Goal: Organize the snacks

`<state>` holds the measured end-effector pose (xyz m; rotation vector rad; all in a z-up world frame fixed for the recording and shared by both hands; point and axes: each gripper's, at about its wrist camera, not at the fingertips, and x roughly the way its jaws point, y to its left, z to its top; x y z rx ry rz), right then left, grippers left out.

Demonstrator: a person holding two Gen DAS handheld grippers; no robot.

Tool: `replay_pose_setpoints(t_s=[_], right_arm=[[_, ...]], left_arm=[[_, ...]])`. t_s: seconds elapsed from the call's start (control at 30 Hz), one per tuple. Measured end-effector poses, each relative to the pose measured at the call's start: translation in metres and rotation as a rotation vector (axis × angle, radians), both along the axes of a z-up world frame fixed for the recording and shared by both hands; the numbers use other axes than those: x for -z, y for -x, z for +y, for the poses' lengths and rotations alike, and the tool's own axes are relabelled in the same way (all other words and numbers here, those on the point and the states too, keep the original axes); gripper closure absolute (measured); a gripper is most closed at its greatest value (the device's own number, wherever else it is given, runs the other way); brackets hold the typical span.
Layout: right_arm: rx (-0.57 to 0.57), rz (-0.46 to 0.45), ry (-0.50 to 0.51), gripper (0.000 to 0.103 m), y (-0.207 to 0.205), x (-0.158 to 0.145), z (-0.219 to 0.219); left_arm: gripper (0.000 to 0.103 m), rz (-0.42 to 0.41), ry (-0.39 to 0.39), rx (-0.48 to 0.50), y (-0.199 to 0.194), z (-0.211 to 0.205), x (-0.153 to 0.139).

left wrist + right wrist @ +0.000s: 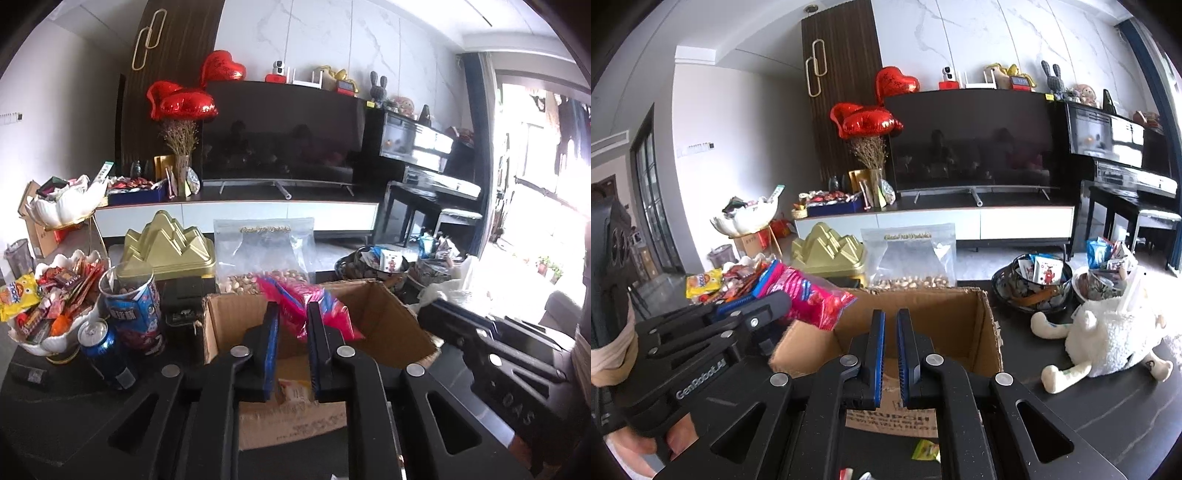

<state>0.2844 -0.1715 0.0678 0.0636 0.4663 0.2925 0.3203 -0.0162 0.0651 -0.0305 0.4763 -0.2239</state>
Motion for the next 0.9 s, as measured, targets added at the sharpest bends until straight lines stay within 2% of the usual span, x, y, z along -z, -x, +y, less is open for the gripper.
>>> replay_pose_setpoints(t_s=[0.03, 0.07, 0.17, 0.37, 0.43, 0.5, 0.63, 0.9], right_arm=[[0.001, 0.007, -0.001, 0.095, -0.003, 0.002, 0.0], [0.003, 0.01, -0.005, 0.095, -0.004, 0.002, -0.001], [0.003, 0.018, -0.015, 0.095, -0.006, 0.006, -0.004], [0.004, 0.04, -0.018, 0.094, 0.001, 0.012, -0.008], [-0.003, 0.044, -0.021, 0.09, 0.005, 0.012, -0.009], [-0.011, 0.044, -0.025, 0.078, 0.012, 0.013, -0.008], [-0.027, 0.039, -0.025, 0.073, 0.024, 0.011, -0.007], [-0.06, 0.024, -0.029, 0.053, 0.06, 0.008, 0.0]], left_arm=[[0.066, 0.002, -0.011, -0.003, -0.003, -0.001, 0.0], [0.062, 0.001, -0.017, -0.005, -0.004, -0.002, 0.0], [0.061, -0.017, -0.04, -0.023, 0.002, -0.002, 0.0], [0.056, -0.009, -0.035, -0.02, 0.023, 0.002, -0.002], [0.051, -0.009, -0.039, -0.023, 0.032, 0.002, -0.002], [0.048, -0.007, -0.042, -0.021, 0.04, 0.003, -0.002], [0.045, 0.003, -0.025, -0.021, 0.058, 0.006, -0.002], [0.041, 0.03, -0.008, -0.012, 0.092, 0.012, 0.003]])
